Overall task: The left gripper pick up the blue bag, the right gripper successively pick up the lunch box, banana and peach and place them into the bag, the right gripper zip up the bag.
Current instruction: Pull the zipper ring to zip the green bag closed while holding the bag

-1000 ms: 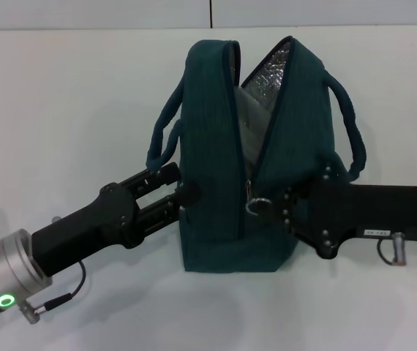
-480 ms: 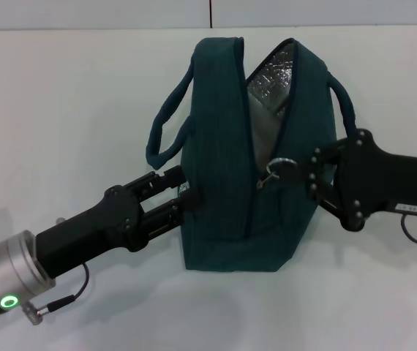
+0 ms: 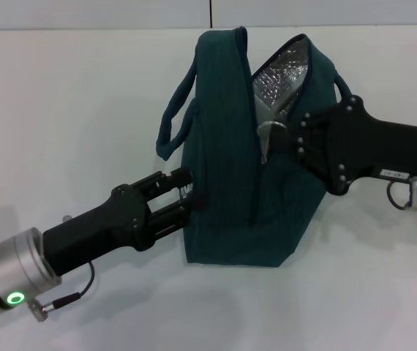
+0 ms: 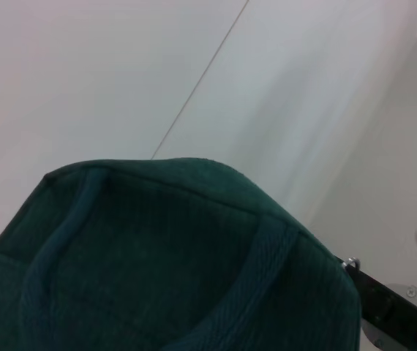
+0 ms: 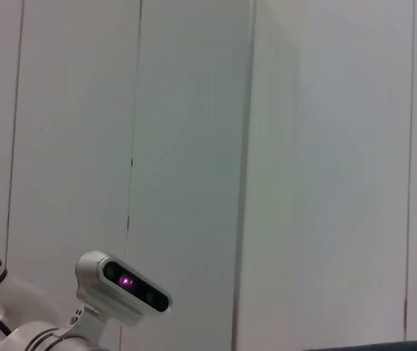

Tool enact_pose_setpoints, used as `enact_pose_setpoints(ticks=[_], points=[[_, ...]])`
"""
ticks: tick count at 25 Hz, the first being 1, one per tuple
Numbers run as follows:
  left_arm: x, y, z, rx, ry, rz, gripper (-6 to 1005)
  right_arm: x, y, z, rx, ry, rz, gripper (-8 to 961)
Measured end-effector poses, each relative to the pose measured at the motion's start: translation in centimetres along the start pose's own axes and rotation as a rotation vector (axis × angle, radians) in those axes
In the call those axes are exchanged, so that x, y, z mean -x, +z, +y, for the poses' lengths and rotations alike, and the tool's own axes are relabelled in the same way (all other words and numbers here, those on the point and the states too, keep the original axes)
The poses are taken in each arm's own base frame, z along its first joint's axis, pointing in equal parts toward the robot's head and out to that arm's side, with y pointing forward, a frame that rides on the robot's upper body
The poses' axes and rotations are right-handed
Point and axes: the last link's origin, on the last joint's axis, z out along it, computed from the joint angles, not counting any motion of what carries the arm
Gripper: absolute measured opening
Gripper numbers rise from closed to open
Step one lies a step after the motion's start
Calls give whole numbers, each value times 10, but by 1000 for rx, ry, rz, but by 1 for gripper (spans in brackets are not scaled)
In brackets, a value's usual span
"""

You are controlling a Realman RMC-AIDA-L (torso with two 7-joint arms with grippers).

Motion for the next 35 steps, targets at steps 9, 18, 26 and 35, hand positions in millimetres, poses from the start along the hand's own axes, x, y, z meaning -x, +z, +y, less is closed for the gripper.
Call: enact_pose_setpoints(ticks=[9,18,26,35], points=[[-1,18,-5,7,-19,-22,591,1,5,-3,13,-4,3,6],[-1,20,-8,3,-3,-37,456,3,4,-4,6,-6,-3,6],[1,23,-6,31,26,-69,297,5,2,-7,-6,-7,-12,5],[3,26,-5,51,42,-104,195,13,0,-9,-10,-14,-50,6]])
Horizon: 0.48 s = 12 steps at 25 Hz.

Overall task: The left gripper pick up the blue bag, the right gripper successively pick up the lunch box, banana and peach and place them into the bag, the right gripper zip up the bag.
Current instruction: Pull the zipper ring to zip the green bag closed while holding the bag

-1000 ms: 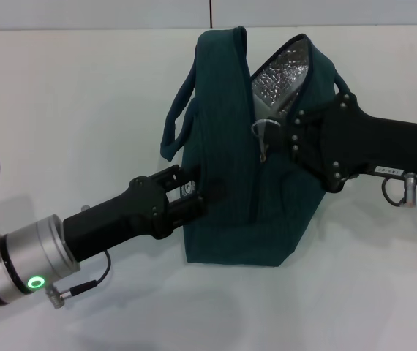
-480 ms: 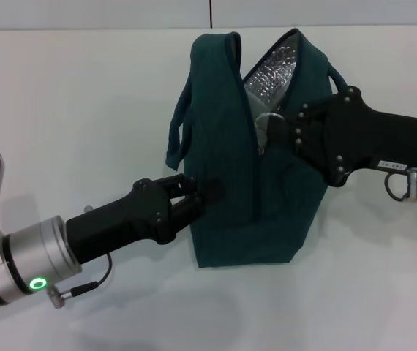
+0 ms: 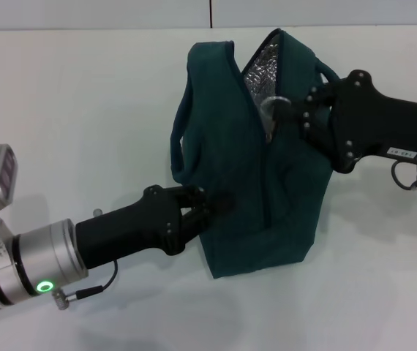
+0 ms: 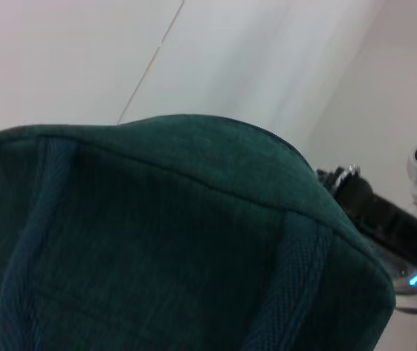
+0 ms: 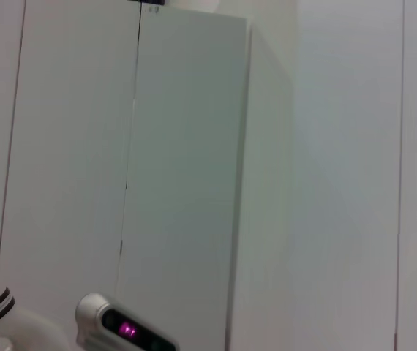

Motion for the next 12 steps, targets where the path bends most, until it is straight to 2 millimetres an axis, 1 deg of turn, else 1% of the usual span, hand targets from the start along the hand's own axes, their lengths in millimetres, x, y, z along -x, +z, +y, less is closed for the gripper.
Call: enact_pose_setpoints(ticks=[12], points=[[10,0,6,38,33,-63,107,6,-5,-9,-44,-7,-25,6]])
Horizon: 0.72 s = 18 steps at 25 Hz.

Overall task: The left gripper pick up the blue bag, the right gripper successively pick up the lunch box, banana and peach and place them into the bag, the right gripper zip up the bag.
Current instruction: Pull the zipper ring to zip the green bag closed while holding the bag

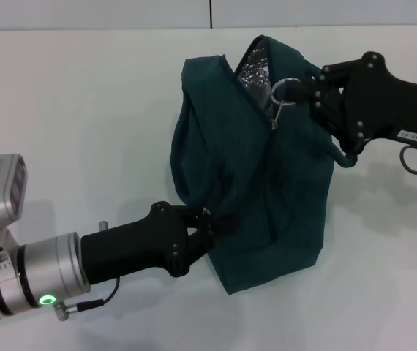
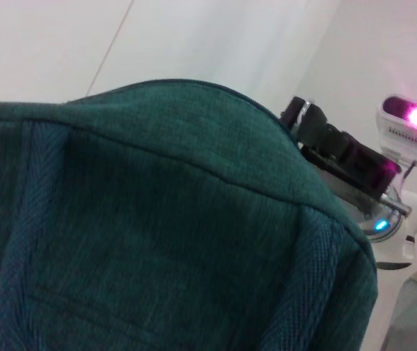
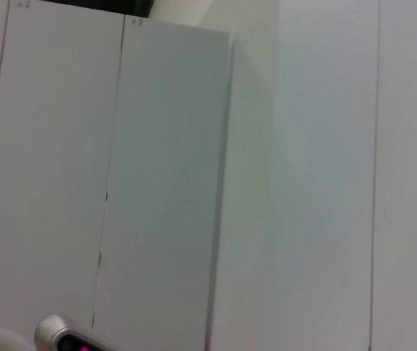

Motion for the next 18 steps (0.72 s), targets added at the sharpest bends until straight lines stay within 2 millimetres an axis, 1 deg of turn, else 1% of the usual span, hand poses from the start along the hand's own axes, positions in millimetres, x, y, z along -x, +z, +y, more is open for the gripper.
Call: enact_pose_setpoints(ticks=[7,18], points=[[3,-1,2,10,-2,-15,77,2,-1,-1,-1,-3,-5,6],[4,1,6,43,-1,-25,75,6,2,1,26,-7,-25,5]])
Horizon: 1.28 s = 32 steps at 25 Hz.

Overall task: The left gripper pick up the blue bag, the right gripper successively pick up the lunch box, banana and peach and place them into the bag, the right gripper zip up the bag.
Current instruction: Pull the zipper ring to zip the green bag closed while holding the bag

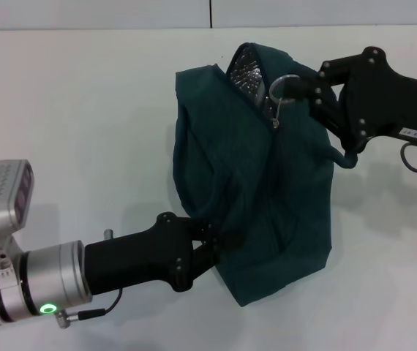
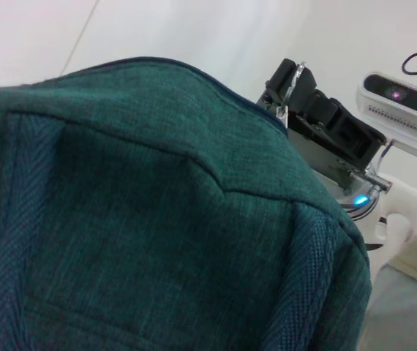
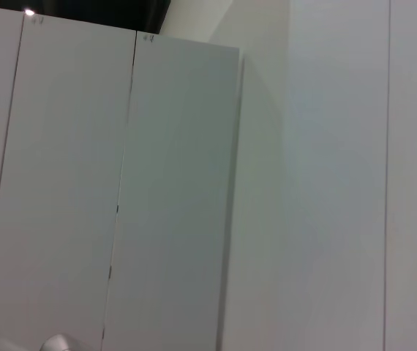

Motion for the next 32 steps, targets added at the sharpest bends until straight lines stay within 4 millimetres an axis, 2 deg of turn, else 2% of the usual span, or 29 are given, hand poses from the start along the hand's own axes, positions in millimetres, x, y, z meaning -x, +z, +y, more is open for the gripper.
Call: enact_pose_setpoints(ticks=[16,26,32], points=[[-6,-2,2,18,35,33,71,-8,6,-5,-7,316,10,5],[-7,-4,2,16,39,36,69,-7,-4,-11,-40,374,-6,5],[-7,-1,3,33,41,25,67,-8,3,-16,-27,474,2,6]])
